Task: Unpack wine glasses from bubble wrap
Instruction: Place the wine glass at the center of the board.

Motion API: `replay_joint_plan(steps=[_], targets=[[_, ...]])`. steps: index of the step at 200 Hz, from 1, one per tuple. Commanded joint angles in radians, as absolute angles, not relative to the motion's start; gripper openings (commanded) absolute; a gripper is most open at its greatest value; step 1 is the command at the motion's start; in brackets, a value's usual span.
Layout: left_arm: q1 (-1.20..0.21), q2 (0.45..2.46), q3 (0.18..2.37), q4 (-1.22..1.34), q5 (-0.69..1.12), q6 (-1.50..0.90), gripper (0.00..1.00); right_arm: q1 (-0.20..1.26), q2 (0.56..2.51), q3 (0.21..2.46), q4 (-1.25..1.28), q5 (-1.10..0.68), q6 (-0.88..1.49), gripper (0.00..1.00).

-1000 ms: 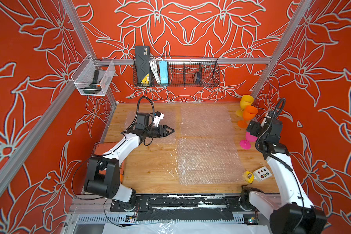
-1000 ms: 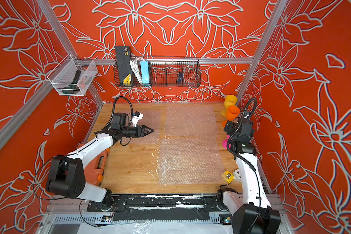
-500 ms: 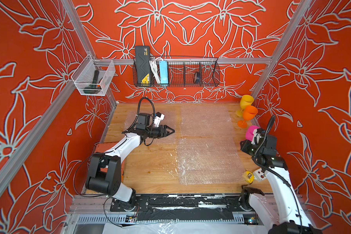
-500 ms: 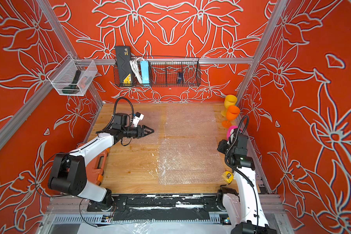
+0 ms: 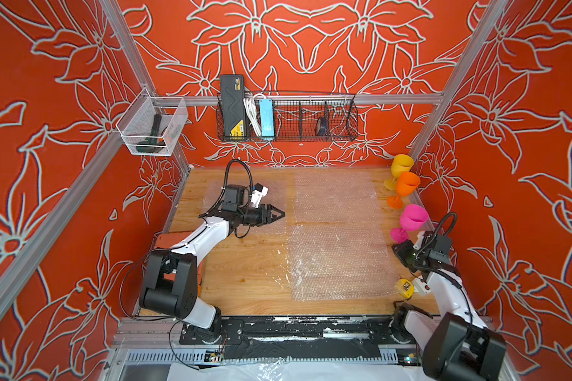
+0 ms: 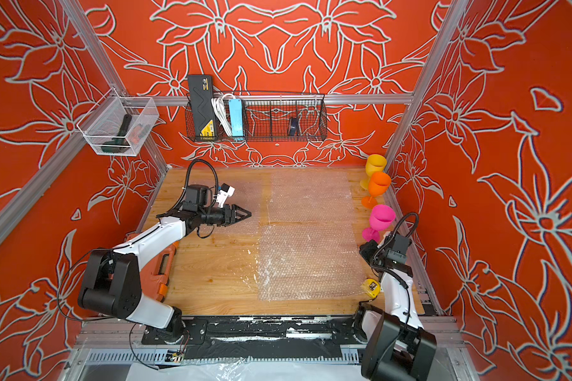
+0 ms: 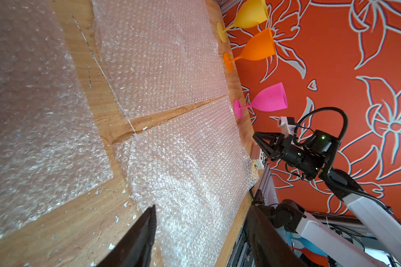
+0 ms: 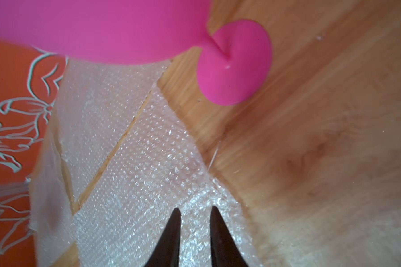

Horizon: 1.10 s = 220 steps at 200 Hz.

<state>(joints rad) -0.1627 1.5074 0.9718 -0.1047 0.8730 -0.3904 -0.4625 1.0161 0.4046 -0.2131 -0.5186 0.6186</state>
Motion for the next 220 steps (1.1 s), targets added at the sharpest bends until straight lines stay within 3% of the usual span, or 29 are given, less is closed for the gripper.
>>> replay_joint_plan(steps=[1, 40, 93, 220], targets=[[-0.156, 1.519, 0.966, -0.086, 0.882, -0.397, 0.62, -0.527, 1.09, 0.396, -0.049, -0.657, 0.7, 0.24], [-0.152, 1.554, 0.977, -0.077, 0.873, -0.421, 0.62, -0.623, 1.291, 0.454, 0.099, -0.773, 0.733, 0.25], [-0.152, 1.555, 0.973, -0.073, 0.868, -0.423, 0.62, -0.646, 1.5, 0.526, 0.277, -0.837, 0.799, 0.24], [-0.143, 1.548, 0.959, -0.081, 0.828, -0.425, 0.62, -0.646, 1.705, 0.602, 0.465, -0.875, 0.894, 0.25]])
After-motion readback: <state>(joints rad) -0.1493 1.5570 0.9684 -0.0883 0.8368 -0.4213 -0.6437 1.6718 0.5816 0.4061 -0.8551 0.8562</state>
